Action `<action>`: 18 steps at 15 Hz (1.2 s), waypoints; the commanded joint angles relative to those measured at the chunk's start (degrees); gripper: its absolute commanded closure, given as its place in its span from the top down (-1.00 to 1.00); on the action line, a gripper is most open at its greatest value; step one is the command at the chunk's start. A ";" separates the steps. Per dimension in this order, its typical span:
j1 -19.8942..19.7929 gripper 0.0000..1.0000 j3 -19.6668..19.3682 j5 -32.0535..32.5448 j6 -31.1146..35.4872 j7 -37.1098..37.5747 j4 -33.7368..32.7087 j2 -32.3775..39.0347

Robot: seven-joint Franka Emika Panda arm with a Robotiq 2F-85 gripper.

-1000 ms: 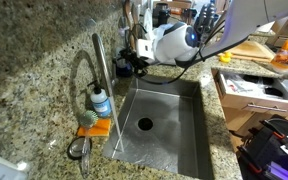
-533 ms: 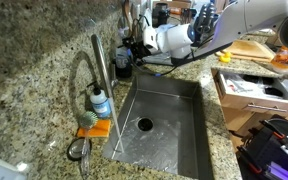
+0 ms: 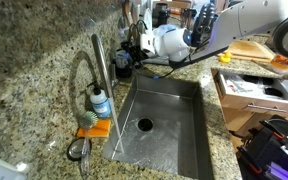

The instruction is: Open and close the tap

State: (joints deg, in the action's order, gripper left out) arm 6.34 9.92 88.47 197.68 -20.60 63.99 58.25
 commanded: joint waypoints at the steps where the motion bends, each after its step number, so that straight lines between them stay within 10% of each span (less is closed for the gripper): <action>1: 5.02 1.00 -5.62 -1.51 -1.70 -0.13 -2.95 2.27; 18: 9.06 1.00 -2.96 -1.98 0.55 -2.74 -6.81 3.77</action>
State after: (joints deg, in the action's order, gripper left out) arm 15.41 7.01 86.48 198.21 -23.36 57.16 62.02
